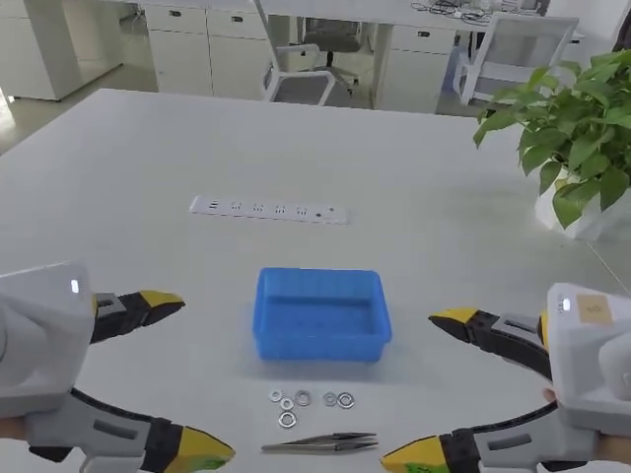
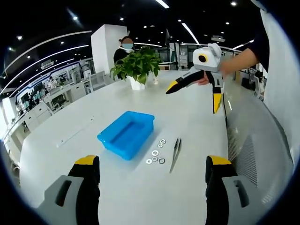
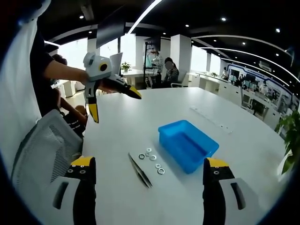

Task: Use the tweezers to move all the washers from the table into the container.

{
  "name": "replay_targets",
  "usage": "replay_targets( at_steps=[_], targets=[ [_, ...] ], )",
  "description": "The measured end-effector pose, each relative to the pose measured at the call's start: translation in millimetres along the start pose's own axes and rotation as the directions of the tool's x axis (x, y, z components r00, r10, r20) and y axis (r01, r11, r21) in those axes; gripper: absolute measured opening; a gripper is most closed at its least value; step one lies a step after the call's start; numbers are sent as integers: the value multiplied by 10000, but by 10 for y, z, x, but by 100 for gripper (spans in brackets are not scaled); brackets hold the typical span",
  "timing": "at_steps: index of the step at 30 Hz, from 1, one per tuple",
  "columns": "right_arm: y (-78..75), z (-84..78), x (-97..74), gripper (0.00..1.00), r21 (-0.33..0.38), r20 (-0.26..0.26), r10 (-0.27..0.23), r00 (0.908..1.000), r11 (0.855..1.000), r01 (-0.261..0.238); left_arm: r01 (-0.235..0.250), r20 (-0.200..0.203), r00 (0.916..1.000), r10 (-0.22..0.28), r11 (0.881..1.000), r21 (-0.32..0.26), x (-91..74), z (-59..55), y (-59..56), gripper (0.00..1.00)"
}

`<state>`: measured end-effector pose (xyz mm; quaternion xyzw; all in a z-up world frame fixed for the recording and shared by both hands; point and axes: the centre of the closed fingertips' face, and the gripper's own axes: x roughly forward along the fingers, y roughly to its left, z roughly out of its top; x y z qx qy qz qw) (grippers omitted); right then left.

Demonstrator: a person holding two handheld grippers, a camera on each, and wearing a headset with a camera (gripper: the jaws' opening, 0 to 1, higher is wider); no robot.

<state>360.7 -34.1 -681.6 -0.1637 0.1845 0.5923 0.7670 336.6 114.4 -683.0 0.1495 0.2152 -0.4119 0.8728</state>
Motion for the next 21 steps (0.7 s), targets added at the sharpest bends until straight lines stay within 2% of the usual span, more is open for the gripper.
replay_targets(
  at_steps=[5, 6, 10, 15, 18, 21],
  targets=[
    [-11, -37, 13, 93, 55, -79, -6, 10000, 10000, 6, -22, -138, 9999, 22, 10000, 4, 12, -61, -7, 99],
    [-10, -49, 21, 93, 39, -107, 23, 9999, 10000, -23, -327, -95, 9994, 332, 9985, 442, 15, -56, 41, 99],
    [-20, -60, 36, 91, 66, -103, 34, 9999, 10000, -33, -132, 56, 9999, 132, 9999, -18, 40, -35, 10, 98],
    [-50, -113, 66, 88, 152, -206, 31, 9998, 9999, -28, -68, -201, 9998, 73, 9997, 239, 109, -101, -2, 98],
    [-55, -169, 91, 86, 157, -341, 33, 9994, 9999, -28, -194, -16, 9998, 195, 9990, 390, 131, -82, 5, 91],
    [-28, -245, 153, 84, 172, -551, 195, 9983, 9997, -185, -26, 9, 10000, 25, 9996, 265, 187, -110, -46, 91]
  ],
)
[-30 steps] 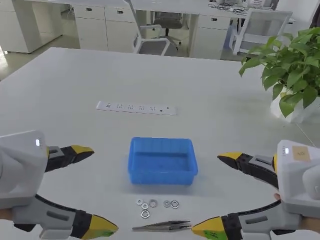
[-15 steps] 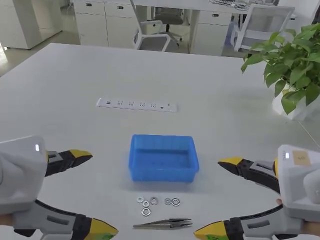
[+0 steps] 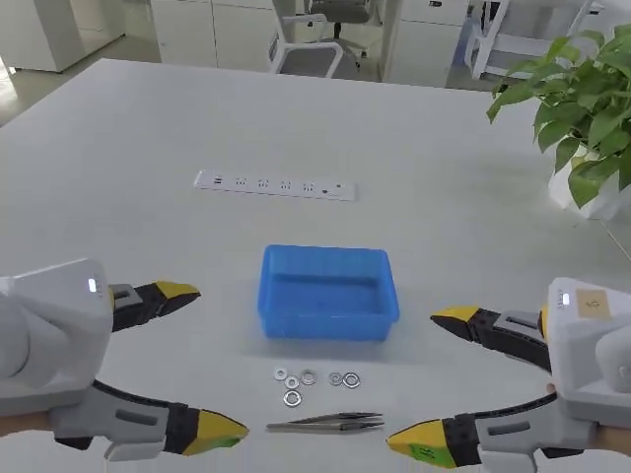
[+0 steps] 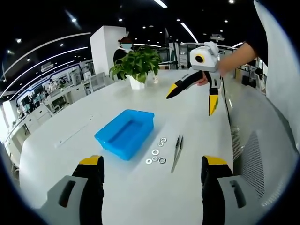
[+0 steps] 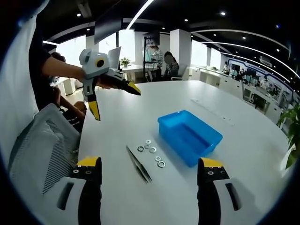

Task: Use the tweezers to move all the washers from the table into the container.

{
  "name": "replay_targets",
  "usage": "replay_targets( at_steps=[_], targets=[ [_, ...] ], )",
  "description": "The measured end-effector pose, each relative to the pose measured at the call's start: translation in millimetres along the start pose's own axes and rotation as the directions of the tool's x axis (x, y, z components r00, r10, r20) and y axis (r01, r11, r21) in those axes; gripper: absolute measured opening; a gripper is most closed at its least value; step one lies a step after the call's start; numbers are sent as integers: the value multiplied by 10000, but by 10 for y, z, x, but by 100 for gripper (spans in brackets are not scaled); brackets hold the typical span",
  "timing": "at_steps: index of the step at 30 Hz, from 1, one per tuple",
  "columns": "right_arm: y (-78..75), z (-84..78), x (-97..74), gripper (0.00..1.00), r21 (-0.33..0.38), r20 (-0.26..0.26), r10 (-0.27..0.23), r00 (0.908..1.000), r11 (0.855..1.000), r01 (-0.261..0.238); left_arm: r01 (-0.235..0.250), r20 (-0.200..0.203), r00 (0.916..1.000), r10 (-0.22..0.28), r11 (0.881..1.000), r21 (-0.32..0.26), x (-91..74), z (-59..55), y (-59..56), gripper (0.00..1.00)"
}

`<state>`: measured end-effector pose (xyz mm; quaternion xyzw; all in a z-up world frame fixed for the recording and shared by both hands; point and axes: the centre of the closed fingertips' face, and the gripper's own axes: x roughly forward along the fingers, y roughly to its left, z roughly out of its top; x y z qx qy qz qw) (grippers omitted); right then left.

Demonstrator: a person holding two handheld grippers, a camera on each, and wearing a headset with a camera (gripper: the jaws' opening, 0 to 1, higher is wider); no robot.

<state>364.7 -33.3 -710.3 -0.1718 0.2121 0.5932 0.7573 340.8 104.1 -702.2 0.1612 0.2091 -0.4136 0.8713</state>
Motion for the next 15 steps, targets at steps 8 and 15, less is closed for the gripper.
replay_targets(
  at_steps=[8, 15],
  targets=[
    [117, -100, 225, 76, -150, -435, 686, 9967, 9975, -693, 55, -468, 9989, -56, 10000, -26, 201, -195, -60, 81],
    [206, -234, 433, 73, -172, -1058, 1462, 9836, 9887, -1488, 684, -1608, 9849, -645, 9975, 190, 423, -473, -181, 81]
  ],
)
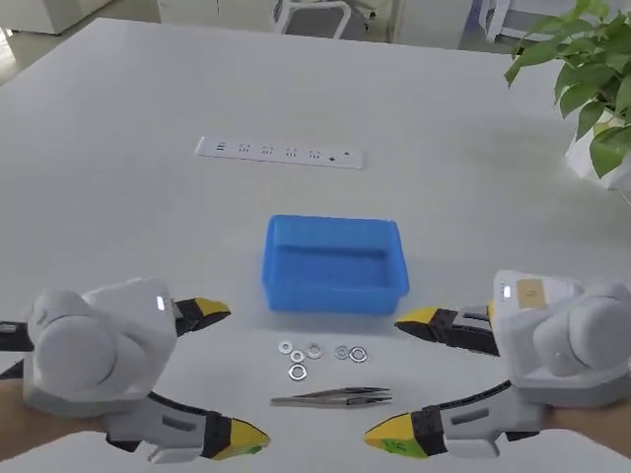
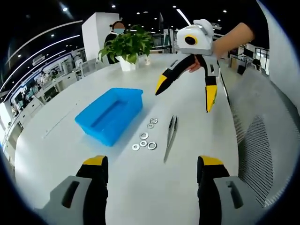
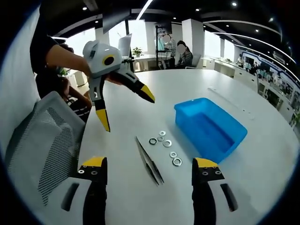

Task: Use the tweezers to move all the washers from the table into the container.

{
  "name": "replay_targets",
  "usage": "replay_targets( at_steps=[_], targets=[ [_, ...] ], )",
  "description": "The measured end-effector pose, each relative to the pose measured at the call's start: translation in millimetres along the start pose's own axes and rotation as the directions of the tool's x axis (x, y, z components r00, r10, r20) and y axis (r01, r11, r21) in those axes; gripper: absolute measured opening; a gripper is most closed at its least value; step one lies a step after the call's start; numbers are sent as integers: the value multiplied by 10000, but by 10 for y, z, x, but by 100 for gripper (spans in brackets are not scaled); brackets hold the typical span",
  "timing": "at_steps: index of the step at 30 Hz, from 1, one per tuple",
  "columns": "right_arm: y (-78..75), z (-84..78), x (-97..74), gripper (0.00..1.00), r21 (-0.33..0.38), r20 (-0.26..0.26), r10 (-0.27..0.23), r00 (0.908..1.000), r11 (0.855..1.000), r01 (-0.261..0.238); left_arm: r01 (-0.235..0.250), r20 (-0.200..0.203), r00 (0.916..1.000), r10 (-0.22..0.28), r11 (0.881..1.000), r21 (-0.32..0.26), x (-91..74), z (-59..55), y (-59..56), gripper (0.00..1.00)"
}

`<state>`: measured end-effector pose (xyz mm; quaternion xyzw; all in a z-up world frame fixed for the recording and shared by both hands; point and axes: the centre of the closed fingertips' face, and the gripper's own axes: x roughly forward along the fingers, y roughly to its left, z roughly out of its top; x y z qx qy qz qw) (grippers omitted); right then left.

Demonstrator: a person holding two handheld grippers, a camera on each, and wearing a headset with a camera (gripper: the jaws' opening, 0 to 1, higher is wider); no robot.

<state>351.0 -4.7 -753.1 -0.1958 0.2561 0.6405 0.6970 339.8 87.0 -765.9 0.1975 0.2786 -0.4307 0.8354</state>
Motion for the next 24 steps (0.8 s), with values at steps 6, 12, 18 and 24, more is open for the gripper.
replay_targets(
  at_steps=[6, 12, 18, 24],
  targets=[
    [93, -126, 200, 64, -274, -659, 887, 9939, 9955, -907, 555, -190, 9983, -554, 9985, 16, 202, -9, -92, 73],
    [147, -208, 330, 52, -701, -1318, 1489, 9800, 9848, -1591, 1158, -740, 9908, -1132, 9928, 314, 329, -99, -188, 59],
    [124, -298, 434, 42, -1195, -1902, 1548, 9695, 9765, -1794, 1598, -927, 9841, -1515, 9831, 896, 347, -144, -260, 51],
    [98, -311, 439, 29, -1637, -2174, 1421, 9657, 9700, -1796, 1839, -950, 9802, -1737, 9766, 1111, 382, -116, -273, 36]
  ],
)
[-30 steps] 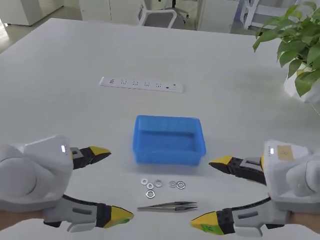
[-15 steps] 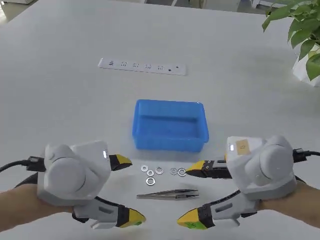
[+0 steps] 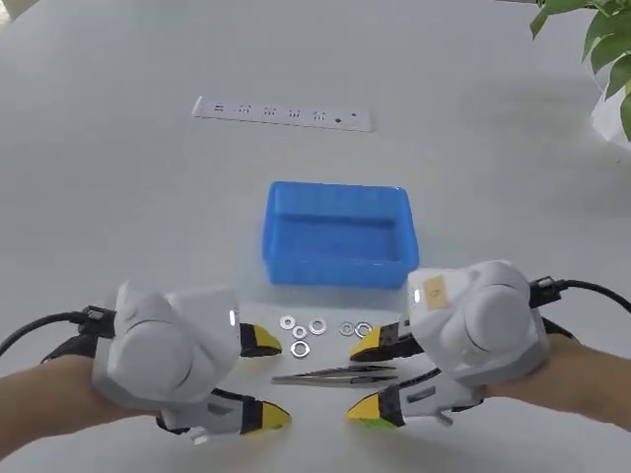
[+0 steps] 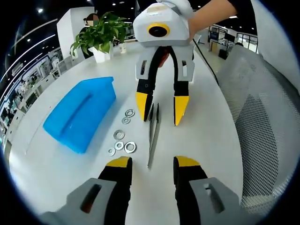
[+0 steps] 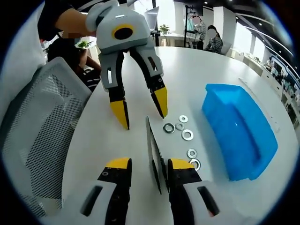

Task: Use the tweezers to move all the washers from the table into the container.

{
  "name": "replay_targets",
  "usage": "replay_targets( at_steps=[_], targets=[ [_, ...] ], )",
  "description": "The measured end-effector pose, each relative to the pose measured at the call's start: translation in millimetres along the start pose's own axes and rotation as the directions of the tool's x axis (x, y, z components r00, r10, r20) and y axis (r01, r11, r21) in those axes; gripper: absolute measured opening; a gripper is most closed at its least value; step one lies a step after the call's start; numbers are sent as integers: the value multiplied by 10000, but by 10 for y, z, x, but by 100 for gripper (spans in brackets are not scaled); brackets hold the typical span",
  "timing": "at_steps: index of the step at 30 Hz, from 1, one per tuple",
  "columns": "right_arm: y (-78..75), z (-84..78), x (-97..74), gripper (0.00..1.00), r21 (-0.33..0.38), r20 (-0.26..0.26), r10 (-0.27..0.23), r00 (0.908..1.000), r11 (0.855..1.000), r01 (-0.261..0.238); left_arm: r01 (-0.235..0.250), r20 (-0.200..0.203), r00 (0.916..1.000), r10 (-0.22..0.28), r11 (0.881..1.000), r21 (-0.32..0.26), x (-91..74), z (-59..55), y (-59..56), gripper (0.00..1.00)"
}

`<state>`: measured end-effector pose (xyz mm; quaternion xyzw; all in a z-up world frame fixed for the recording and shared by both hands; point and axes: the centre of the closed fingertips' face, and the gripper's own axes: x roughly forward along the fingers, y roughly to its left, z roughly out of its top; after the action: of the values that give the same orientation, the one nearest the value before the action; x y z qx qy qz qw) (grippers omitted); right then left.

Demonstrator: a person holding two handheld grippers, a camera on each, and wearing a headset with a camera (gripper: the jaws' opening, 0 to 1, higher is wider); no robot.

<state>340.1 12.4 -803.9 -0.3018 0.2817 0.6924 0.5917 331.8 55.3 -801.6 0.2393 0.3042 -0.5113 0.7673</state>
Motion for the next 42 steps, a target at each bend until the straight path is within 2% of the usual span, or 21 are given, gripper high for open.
replay_targets(
  at_steps=[4, 6, 7, 9, 11, 13, 15, 18, 19, 20, 22, 24, 25, 28, 32, 33, 35, 36, 38, 39, 42],
  targets=[
    [5, -20, -6, 26, -298, -196, -117, 9997, 9995, 111, 146, -231, 9996, -142, 9997, 201, 28, 25, -8, 25],
    [16, -31, -11, 25, -450, -263, -140, 9996, 9989, 128, 435, -711, 9966, -429, 9990, 77, 22, -2, -45, 22],
    [14, -34, -11, 25, -507, -290, -177, 9994, 9986, 162, 446, -781, 9960, -439, 9990, 73, 23, -2, -47, 21],
    [8, -38, -15, 22, -561, -369, -214, 9991, 9982, 193, 629, -996, 9933, -579, 9969, 476, 35, 32, -67, 20],
    [1, -42, -15, 21, -594, -431, -237, 9988, 9980, 211, 563, -956, 9940, -523, 9976, 396, 52, 43, -32, 21],
    [-1, -45, -16, 19, -571, -477, -227, 9986, 9982, 200, 741, -901, 9931, -756, 9971, -200, 55, 36, -51, 21],
    [-5, -49, -17, 17, -631, -509, -247, 9984, 9978, 215, 729, -877, 9936, -708, 9971, 206, 48, 34, -23, 19],
    [-6, -53, -21, 13, -523, -529, -198, 9984, 9985, 171, 774, -907, 9931, -744, 9966, 295, 52, 33, -17, 14],
    [-11, -51, -16, 11, -512, -521, -180, 9985, 9986, 153, 1129, -997, 9895, -1050, 9905, 778, 54, 36, -48, 13],
    [-9, -53, -20, 11, -517, -523, -169, 9985, 9986, 142, 1209, -1080, 9882, -1088, 9863, 1127, 55, 35, -47, 12],
    [-6, -52, -18, 11, -529, -523, -151, 9985, 9985, 123, 1232, -1086, 9876, -1137, 9887, 858, 66, 41, -42, 10],
    [4, -53, -17, 11, -475, -542, -122, 9985, 9988, 96, 1030, -1123, 9894, -926, 9905, 910, 72, 36, 4, 6],
    [8, -48, -16, 10, -508, -544, -95, 9985, 9987, 67, 1133, -1142, 9881, -1033, 9899, 849, 72, 37, -15, 6],
    [9, -52, -20, 9, -603, -632, -96, 9980, 9982, 58, 1243, -1243, 9863, -1082, 9837, 1300, 75, 36, -27, 5],
    [15, -53, -17, 8, -786, -737, -165, 9971, 9968, 107, 1336, -1437, 9829, -1148, 9826, 1288, 81, 43, -28, 5],
    [23, -53, -15, 8, -902, -747, -189, 9970, 9958, 122, 1456, -1485, 9803, -1302, 9845, 982, 74, 37, -52, 5],
    [59, -49, -11, 7, -1105, -745, -230, 9970, 9938, 147, 1501, -1504, 9795, -1339, 9834, 1023, 62, 38, -57, 5],
    [77, -45, -10, 7, -1102, -752, -245, 9969, 9938, 161, 1611, -1565, 9773, -1426, 9805, 1127, 43, 41, -80, 5],
    [117, -42, -4, 7, -1287, -750, -319, 9967, 9914, 221, 1728, -1717, 9748, -1423, 9686, 1785, 9, 59, -100, 5],
    [154, -37, -6, 7, -1451, -698, -443, 9966, 9888, 337, 1796, -1732, 9730, -1524, 9716, 1539, -23, 82, -149, 5],
    [182, -21, -23, 7, -1612, -557, -651, 9963, 9854, 554, 1693, -1624, 9759, -1458, 9753, 1420, -75, 110, -177, 5]
  ],
)
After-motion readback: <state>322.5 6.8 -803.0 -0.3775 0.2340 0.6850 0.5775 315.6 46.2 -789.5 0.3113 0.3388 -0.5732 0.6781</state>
